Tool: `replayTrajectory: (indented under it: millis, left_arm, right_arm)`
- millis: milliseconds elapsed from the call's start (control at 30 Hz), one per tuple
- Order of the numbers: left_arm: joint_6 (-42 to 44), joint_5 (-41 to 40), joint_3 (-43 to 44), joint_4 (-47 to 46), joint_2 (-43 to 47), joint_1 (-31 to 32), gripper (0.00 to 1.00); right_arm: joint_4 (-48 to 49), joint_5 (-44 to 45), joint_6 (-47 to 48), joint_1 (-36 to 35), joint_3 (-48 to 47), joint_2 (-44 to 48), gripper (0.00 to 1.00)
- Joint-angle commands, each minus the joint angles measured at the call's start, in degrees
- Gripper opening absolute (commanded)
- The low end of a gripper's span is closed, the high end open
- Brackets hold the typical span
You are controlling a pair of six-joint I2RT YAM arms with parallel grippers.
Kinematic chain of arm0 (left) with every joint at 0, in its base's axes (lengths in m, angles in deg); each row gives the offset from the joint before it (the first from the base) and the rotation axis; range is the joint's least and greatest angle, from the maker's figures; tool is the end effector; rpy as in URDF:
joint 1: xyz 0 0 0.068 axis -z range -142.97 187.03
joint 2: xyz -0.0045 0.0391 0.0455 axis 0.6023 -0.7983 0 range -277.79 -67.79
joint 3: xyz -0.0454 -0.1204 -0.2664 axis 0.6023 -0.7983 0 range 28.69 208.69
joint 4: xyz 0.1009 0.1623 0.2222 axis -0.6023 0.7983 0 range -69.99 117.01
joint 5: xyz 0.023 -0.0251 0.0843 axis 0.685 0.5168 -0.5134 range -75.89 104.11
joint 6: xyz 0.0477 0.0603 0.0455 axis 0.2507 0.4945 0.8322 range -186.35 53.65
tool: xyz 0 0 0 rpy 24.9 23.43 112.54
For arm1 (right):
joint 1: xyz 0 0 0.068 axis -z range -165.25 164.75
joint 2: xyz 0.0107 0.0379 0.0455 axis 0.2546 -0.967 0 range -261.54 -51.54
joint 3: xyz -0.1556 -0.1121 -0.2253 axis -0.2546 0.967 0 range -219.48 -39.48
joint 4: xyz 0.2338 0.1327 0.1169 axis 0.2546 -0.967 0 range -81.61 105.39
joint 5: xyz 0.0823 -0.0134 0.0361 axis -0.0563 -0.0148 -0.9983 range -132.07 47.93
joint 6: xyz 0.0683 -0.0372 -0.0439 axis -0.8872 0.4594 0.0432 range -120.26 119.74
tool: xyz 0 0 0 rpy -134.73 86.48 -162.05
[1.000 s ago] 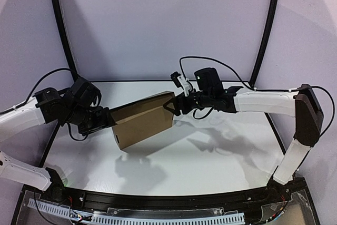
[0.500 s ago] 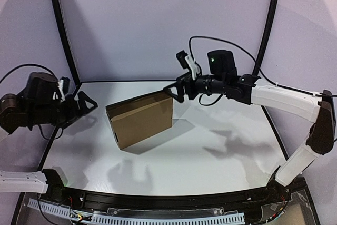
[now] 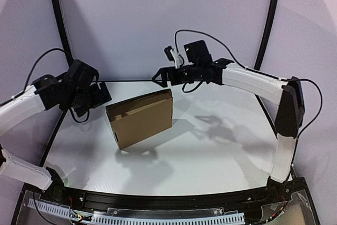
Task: Fold the paper box
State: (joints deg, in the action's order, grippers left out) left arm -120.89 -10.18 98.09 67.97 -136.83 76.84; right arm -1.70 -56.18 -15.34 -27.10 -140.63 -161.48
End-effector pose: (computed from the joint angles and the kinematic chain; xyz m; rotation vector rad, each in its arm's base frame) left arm 0.2469 -0.1630 0.3357 -0.4903 2.2789 -0.3209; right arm 0.3883 0.3738 0.3347 -0.6489 2.0192 0.8611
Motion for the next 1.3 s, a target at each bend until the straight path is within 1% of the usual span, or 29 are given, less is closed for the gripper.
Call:
replayTrajectory:
  millis: [0,200,267,333,500,700,800,967,1067,1167,1233,1267]
  left_arm:
    - [-0.8,4.1,-4.3,-3.8,0.6,-0.9,0.99]
    - [-2.0,11.3,-15.6,-14.5,2.8,-0.9,0.99]
    - [-2.4,13.9,-17.9,-15.7,2.6,-0.9,0.99]
    - [-3.2,14.8,-20.0,-15.8,2.6,-0.9,0.99]
    - [-6.1,16.2,-26.2,-16.5,4.6,-0.9,0.99]
    - [-10.4,16.0,-34.2,-18.2,10.5,-0.9,0.99]
    - [-12.1,16.2,-38.5,-20.5,14.5,-0.9,0.99]
    - [-14.9,15.7,-45.5,-27.2,20.5,-0.9,0.98]
    - [-15.7,15.3,-48.8,-29.7,22.5,-0.9,0.95]
    - [-16.7,15.0,-51.1,-32.1,24.4,-0.9,0.87]
    - [-17.4,15.2,-52.8,-33.8,25.8,-0.9,0.79]
    - [-17.8,15.2,-53.7,-34.4,26.1,-0.9,0.74]
  right_arm:
    - [-7.1,0.4,-2.0,0.2,-0.2,-2.8,0.98]
    - [-4.7,-1.5,-4.0,0.2,8.0,-2.1,0.98]
    - [-4.0,-1.8,-4.3,0.2,9.8,-2.2,0.98]
    - [-3.9,-1.5,-4.3,0.2,10.7,-2.3,0.98]
    - [-2.6,-0.8,-4.4,0.2,13.4,-1.4,0.98]
    - [0.1,-0.4,-5.3,0.2,17.3,-0.7,0.98]
    - [2.4,-1.0,-5.6,0.2,19.3,-0.7,0.98]
    - [8.5,-1.4,-5.9,0.2,23.2,-0.7,0.98]
    - [12.1,-2.1,-6.1,0.2,25.0,-0.9,0.98]
    - [14.8,-2.2,-6.1,0.2,26.0,-1.2,0.98]
    - [16.2,-2.1,-6.2,0.2,26.8,-1.3,0.98]
    - [16.5,-1.9,-6.3,0.2,27.4,-1.4,0.98]
